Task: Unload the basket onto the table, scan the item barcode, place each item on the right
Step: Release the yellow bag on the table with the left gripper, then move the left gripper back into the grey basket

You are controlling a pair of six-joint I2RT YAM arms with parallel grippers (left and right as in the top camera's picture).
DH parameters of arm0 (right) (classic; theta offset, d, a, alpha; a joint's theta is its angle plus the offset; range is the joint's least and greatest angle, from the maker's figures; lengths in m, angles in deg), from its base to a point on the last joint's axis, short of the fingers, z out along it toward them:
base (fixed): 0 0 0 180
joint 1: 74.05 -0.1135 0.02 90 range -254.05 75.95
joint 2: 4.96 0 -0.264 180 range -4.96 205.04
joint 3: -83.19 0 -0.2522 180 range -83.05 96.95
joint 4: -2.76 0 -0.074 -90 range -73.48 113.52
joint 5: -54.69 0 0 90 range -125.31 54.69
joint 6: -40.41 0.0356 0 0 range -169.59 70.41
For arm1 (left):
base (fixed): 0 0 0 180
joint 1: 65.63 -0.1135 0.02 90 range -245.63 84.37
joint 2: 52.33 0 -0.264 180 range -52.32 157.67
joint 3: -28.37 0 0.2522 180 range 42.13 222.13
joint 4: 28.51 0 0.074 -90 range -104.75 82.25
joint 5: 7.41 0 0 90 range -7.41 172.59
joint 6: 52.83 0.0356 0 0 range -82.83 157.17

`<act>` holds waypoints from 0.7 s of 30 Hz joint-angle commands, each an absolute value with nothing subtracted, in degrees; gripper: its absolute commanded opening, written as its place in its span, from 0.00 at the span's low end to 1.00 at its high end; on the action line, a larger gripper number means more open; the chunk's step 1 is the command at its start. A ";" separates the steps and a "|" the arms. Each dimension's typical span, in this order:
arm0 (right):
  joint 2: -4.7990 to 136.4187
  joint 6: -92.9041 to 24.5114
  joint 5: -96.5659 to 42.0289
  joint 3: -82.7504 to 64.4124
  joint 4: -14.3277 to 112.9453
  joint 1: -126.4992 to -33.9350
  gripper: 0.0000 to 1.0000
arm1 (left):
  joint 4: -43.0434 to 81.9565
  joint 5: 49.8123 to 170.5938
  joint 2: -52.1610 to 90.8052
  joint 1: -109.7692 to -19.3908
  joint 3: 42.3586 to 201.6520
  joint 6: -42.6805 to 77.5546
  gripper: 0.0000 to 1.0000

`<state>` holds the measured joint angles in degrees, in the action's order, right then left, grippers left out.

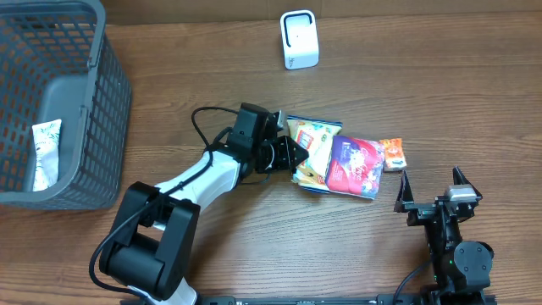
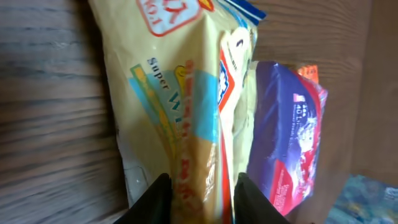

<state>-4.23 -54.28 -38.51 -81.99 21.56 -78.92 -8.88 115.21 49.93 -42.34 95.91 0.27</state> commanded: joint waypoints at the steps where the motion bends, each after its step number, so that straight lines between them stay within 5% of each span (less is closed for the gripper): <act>1: -4.80 -53.91 -38.67 -82.55 21.15 -78.70 1.00 | -8.71 117.26 50.13 -42.89 98.33 -0.47 0.30; 7: -4.80 -53.91 -38.67 -82.55 21.15 -78.70 1.00 | 4.10 116.45 47.90 -46.19 107.84 4.99 0.50; 16: -4.80 -53.91 -38.67 -82.55 21.15 -78.70 1.00 | 35.93 97.37 45.34 -48.22 134.03 15.79 0.64; 21: -4.80 -53.91 -38.67 -82.55 21.15 -78.70 1.00 | 51.16 85.68 44.32 -50.01 151.23 16.31 0.92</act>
